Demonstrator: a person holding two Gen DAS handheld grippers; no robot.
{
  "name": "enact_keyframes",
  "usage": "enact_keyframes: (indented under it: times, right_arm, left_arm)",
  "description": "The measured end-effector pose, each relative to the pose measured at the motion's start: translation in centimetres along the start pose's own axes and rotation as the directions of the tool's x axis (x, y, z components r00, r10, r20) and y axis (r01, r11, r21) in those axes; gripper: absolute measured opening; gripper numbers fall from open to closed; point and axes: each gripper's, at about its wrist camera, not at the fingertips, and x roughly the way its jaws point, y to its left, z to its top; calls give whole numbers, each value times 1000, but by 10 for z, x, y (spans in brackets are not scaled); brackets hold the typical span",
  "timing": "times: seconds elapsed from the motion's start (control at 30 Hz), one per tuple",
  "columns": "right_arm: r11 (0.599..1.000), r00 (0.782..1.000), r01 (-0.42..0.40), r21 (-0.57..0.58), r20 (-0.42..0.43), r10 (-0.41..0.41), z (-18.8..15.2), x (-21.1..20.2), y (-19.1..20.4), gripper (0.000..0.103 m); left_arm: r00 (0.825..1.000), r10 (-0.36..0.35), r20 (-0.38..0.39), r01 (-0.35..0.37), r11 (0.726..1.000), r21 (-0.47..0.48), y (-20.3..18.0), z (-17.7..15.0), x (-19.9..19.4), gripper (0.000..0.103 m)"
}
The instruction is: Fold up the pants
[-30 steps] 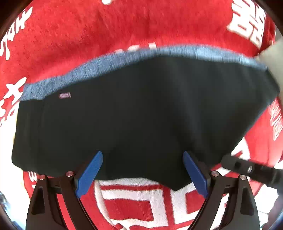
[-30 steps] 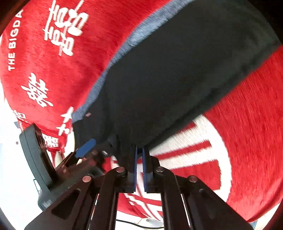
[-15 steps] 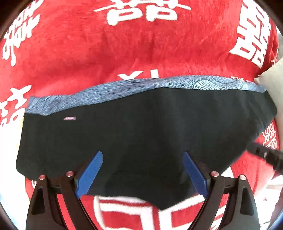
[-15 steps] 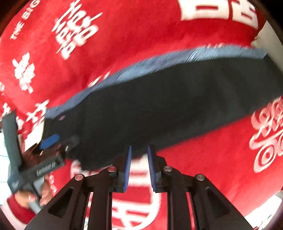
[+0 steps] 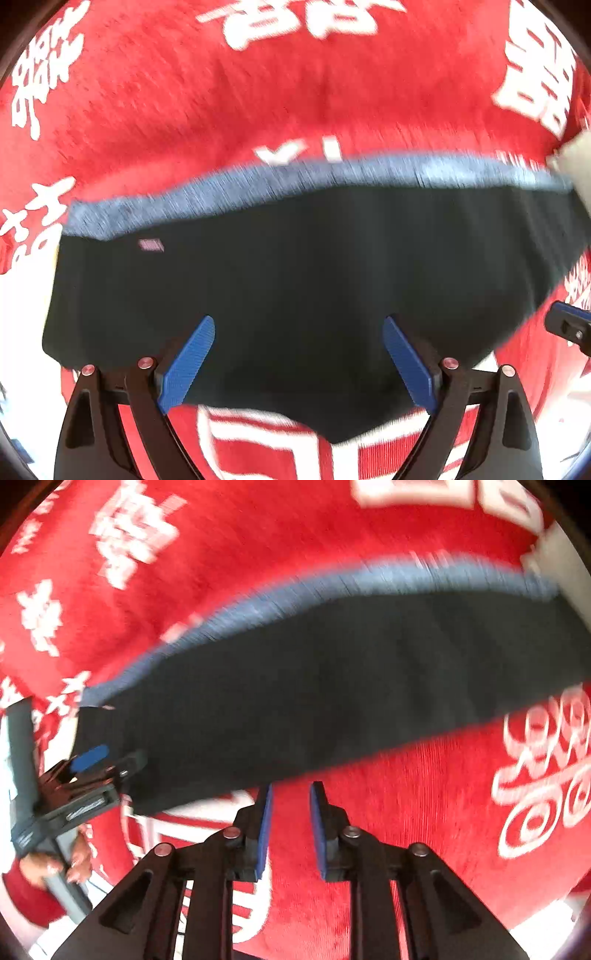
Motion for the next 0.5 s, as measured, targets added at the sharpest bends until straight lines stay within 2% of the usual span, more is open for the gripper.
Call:
enact_keyframes:
  times: [0.03, 0.07, 0.17, 0.3, 0.4, 0.43, 0.5]
  right_arm:
    - [999, 1000, -1, -36, 21, 2, 13, -5, 7, 45]
    - [998, 1000, -6, -55, 29, 7, 24, -5, 12, 53]
    - [996, 999, -20, -91, 34, 23, 63, 12, 29, 53]
    - [991, 1000, -23, -130, 8, 25, 102, 54, 55, 53]
    - [983, 999, 36, -178, -7, -38, 119, 83, 63, 53]
    - [980, 997, 72, -186, -19, -77, 125, 95, 62, 50]
    - [980, 996, 84, -181, 26, -80, 132, 103, 63, 49]
  left_arm:
    - [1000, 5, 3, -5, 1000, -15, 6, 8, 1, 93]
    - [1000, 23, 3, -23, 999, -38, 12, 21, 7, 93]
    - [999, 52, 6, -51, 995, -85, 23, 51, 29, 93]
    - [995, 102, -7, -102, 990, -97, 28, 77, 66, 93]
    - [996, 93, -10, -94, 985, -143, 37, 84, 85, 94]
    - [996, 90, -18, -92, 984, -156, 40, 85, 89, 97]
    - [993, 108, -39, -114, 974, -198, 52, 89, 92, 98]
